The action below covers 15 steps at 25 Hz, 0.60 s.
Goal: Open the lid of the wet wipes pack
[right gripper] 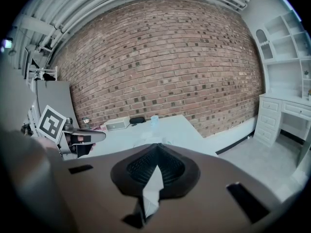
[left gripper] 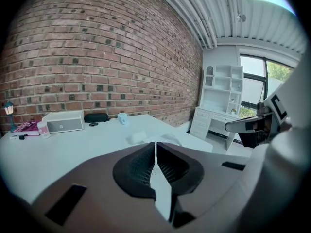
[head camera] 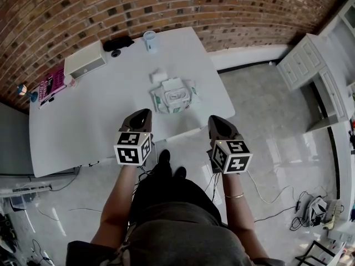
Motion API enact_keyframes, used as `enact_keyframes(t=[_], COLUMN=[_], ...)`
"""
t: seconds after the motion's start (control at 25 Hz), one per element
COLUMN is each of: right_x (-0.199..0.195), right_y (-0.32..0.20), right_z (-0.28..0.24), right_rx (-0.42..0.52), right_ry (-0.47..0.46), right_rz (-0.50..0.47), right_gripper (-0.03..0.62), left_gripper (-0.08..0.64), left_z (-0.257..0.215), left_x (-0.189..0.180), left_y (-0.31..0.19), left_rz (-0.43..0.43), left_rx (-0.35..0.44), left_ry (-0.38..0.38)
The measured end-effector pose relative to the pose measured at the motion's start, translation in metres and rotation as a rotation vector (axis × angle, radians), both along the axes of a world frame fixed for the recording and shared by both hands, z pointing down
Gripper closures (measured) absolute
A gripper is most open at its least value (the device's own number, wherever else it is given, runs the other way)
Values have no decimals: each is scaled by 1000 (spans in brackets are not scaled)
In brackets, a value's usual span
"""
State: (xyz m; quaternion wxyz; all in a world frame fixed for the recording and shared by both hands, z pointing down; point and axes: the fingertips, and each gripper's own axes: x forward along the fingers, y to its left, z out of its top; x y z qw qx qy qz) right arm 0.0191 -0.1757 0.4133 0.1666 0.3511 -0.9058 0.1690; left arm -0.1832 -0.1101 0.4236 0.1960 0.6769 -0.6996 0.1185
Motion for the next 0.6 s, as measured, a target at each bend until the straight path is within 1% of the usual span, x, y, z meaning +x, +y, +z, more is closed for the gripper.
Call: enact_keyframes(t=[0.6], right_x=[6], right_y=[12], right_z=[1], right_rx=[-11], right_ry=[-22], right_rz=[-1], right_gripper=[589], left_gripper=[529], left_z=[-4], left_x=[7], left_y=[14], left_rz=[3], left_rx=[2], left_ry=[5])
